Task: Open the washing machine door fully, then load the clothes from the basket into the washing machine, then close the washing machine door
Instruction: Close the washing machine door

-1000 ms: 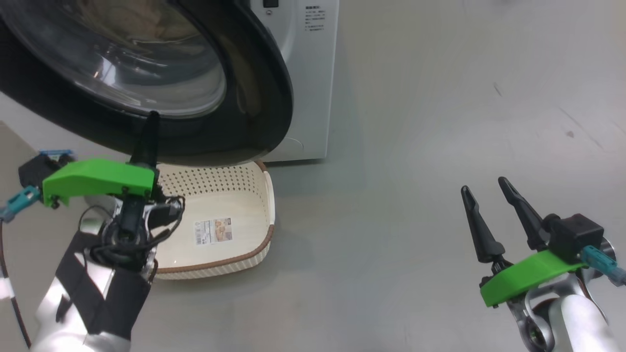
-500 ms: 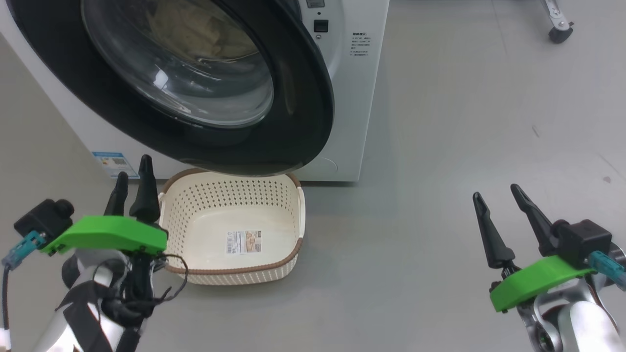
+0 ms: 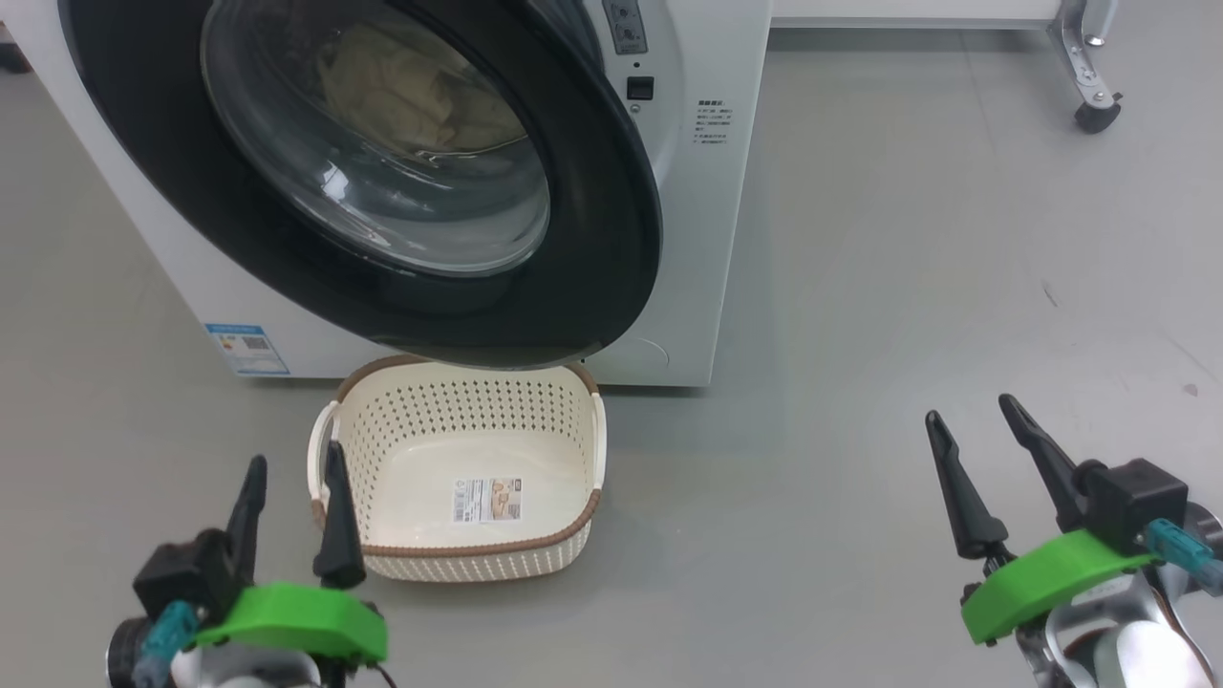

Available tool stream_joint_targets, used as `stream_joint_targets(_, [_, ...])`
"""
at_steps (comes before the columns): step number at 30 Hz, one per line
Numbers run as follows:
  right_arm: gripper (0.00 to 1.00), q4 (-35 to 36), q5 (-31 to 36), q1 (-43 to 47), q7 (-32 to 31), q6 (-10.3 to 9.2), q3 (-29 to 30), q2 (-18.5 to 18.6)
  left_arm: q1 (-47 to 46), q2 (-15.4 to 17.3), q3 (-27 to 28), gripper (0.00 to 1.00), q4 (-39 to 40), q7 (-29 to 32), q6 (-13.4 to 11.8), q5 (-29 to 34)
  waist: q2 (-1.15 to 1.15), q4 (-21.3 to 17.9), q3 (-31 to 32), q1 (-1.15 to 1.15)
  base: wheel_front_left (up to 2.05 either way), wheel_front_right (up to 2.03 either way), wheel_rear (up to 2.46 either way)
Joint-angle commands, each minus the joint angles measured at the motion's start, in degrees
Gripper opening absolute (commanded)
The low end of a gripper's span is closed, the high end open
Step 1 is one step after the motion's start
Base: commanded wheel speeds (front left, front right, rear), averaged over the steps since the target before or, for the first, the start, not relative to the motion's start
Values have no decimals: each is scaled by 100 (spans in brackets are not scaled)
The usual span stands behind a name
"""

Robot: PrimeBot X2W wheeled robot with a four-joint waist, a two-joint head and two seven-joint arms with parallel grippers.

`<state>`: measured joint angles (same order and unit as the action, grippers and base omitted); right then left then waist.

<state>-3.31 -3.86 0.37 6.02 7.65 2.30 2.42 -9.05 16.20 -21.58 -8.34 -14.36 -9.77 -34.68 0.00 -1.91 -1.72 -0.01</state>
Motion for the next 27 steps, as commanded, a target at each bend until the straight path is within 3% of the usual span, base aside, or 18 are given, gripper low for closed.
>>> stream_joint_targets(1, [100,232,49,-54,-31,-16,-94,46,-44,208,142,100,297,-62,-114,216,0,2,26,1,0,0,0])
stream_joint_targets(12, [100,354,32,236,-127,-16,-78,46,542,365,-116,100,715,-14,-556,697,0,-45,147,1,0,0,0])
stream_joint_targets(27, [100,441,68,287,-205,-16,-100,46,606,411,-217,100,761,41,-681,793,0,-90,192,1,0,0,0])
